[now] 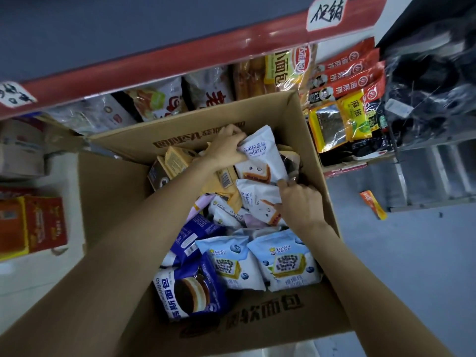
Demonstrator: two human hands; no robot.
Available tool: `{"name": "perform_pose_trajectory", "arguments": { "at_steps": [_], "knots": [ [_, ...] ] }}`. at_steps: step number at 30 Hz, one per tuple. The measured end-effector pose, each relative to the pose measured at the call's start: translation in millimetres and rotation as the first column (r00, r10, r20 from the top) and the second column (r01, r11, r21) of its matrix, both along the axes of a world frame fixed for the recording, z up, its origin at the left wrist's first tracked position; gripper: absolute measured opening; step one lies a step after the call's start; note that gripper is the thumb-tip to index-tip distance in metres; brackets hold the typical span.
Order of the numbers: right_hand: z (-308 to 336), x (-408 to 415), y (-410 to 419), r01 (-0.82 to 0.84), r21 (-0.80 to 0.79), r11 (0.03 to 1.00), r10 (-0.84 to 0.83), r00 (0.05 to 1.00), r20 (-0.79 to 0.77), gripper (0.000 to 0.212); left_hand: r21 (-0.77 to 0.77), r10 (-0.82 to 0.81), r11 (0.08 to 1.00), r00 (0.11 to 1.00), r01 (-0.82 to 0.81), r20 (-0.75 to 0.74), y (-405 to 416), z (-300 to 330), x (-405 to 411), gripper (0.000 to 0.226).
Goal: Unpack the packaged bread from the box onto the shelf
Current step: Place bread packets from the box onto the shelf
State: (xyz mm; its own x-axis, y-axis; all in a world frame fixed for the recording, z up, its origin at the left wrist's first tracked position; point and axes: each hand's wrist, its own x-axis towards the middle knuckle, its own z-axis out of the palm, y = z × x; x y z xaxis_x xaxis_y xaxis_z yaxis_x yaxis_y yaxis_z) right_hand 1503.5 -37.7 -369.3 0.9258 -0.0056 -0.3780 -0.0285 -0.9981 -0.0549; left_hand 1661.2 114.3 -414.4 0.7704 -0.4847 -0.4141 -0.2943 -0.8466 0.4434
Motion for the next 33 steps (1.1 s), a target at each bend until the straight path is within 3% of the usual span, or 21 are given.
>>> {"name": "perform_pose_trajectory", "arguments": {
  "at_steps": [4, 6, 9, 12, 15, 17, 19, 21, 23, 27, 33],
  "knots": [
    [3, 2, 5, -0.058, -0.057, 0.997, 0.057, 0.998, -0.008, 0.029, 0.101, -0.211, 0.973, 0.977, 0.207, 0.024, 5, 12, -2, 0.055],
    [7, 5, 6, -0.075, -0.034, 0.997, 0.074, 0.997, -0.028, 0.027, 0.057, -0.211, 0.975, 0.974, 0.216, -0.086, 11, 18, -2, 0.059],
    [25, 4, 1, -0.04, 0.065, 0.997, 0.04, 0.999, -0.003, 0.03, -0.094, -0.152, 0.987, 0.95, 0.131, -0.271, 25, 36, -7, 0.061],
    [56, -6, -9, 0.011, 0.136, 0.991, -0.026, 0.993, 0.114, 0.034, -0.189, -0.091, 0.981, 0.973, 0.05, -0.214, 40, 58, -22, 0.041],
    [89, -17, -23, 0.131, 0.313, 0.941, -0.189, 0.968, 0.164, 0.035, -0.316, 0.15, 0.928, 0.974, -0.198, -0.169, 57, 93, -38, 0.033],
    [107, -21, -34, 0.228, 0.509, 0.83, -0.313, 0.946, 0.086, 0.037, -0.436, 0.323, 0.827, 0.935, -0.354, -0.147, 68, 123, -50, 0.031],
    [123, -24, -41, 0.376, 0.676, 0.634, -0.425, 0.899, -0.102, 0.035, -0.582, 0.484, 0.646, 0.854, -0.495, -0.189, 78, 153, -64, 0.025],
    [138, -29, -45, 0.51, 0.764, 0.395, -0.489, 0.821, -0.295, 0.033, -0.681, 0.577, 0.458, 0.774, -0.572, -0.261, 86, 178, -78, 0.019],
    [152, -36, -44, 0.557, 0.798, 0.231, -0.489, 0.775, -0.4, 0.034, -0.719, 0.637, 0.35, 0.715, -0.601, -0.288, 90, 201, -91, 0.013],
    [195, -50, -40, 0.518, 0.839, 0.167, -0.446, 0.799, -0.405, 0.03, -0.769, 0.729, 0.31, 0.659, -0.558, -0.184, 99, 246, -109, 0.005],
    [254, -56, -38, 0.332, 0.937, 0.109, -0.387, 0.883, -0.268, 0.02, -0.844, 0.812, 0.265, 0.58, -0.466, -0.066, 110, 312, -135, 0.013]
  ]
}}
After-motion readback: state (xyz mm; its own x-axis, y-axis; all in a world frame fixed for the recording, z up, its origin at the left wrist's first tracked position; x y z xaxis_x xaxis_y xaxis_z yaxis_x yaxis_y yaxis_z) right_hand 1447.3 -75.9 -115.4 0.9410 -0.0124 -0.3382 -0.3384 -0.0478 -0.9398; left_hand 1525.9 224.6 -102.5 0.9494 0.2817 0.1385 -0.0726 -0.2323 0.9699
